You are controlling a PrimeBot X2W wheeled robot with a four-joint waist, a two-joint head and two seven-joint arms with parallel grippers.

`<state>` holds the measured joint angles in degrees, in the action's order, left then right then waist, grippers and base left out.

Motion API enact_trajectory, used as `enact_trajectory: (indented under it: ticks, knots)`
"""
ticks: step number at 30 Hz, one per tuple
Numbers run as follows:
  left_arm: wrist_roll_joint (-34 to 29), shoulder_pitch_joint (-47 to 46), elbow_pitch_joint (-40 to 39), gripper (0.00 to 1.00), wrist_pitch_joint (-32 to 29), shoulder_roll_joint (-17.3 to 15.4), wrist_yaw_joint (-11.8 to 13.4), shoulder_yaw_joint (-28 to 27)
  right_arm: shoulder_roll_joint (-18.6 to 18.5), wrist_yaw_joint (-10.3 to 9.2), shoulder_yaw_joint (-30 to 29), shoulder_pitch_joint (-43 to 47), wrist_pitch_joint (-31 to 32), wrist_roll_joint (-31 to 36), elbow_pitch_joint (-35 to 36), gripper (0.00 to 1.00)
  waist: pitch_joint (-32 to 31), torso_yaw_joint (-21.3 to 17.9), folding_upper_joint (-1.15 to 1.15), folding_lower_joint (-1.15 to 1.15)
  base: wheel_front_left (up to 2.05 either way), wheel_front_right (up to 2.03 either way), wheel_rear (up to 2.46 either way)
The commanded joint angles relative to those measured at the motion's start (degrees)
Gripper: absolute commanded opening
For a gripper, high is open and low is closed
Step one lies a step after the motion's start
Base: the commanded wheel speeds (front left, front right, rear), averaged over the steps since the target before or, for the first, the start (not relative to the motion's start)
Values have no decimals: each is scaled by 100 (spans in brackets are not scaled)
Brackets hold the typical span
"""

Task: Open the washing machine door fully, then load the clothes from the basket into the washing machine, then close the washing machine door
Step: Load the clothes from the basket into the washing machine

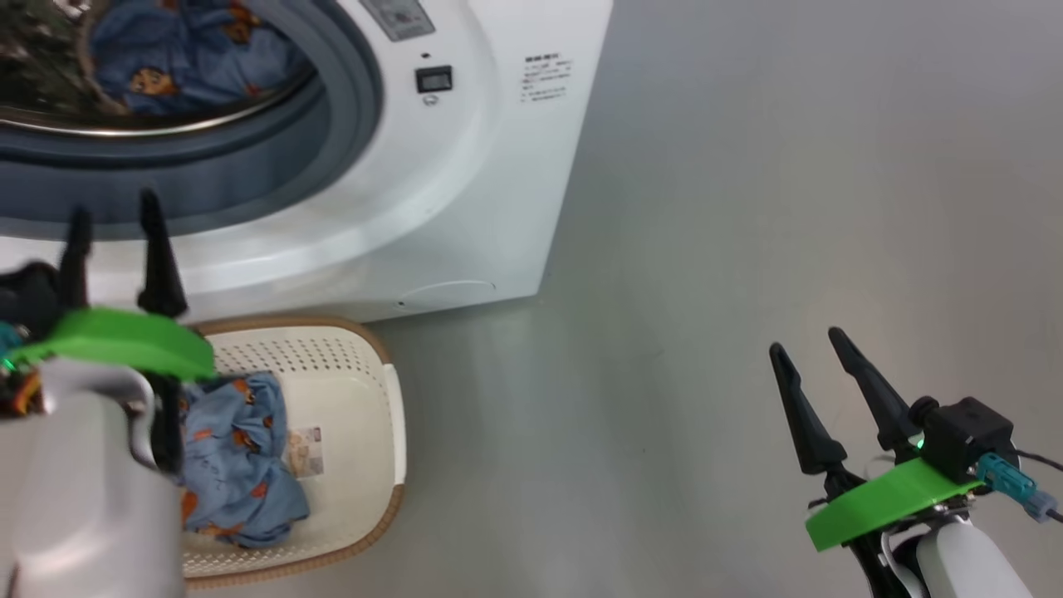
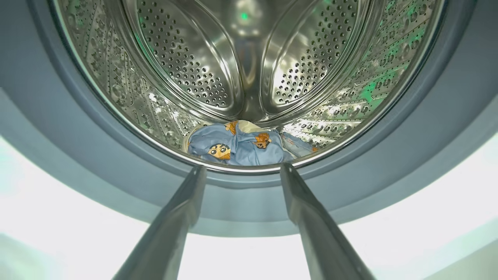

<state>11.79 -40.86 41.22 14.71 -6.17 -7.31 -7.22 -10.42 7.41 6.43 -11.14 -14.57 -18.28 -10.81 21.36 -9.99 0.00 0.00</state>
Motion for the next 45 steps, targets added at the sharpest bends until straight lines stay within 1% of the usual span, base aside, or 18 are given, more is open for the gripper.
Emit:
enact_trajectory:
  ticks: [1,9,24,28,37,45]
  knots:
    - [-64,220,-223,100,29,-148,-17,-82,-74,8,63,151,-43,-3,112,100,-205,167,0,0,0,0,0]
    - [-79,1046,-595,100,29,35,-17,33,-154,8,-19,431,-43,-18,55,100,-625,356,0,0,0,0,0]
    - [-56,2659,-1505,100,29,165,-17,260,-298,8,-122,1049,-43,-60,16,100,-1385,533,0,0,0,0,0]
    - [14,3175,-1784,100,29,183,-17,230,-339,8,-187,1281,-43,-78,26,100,-1588,599,0,0,0,0,0]
    - [46,3858,-2221,100,29,211,-17,111,-368,8,-305,1625,-43,-91,78,100,-1810,691,0,0,0,0,0]
    - [6,4334,-2682,100,29,252,-18,-41,-360,8,-334,1730,-43,-81,122,100,-1886,700,0,0,0,0,0]
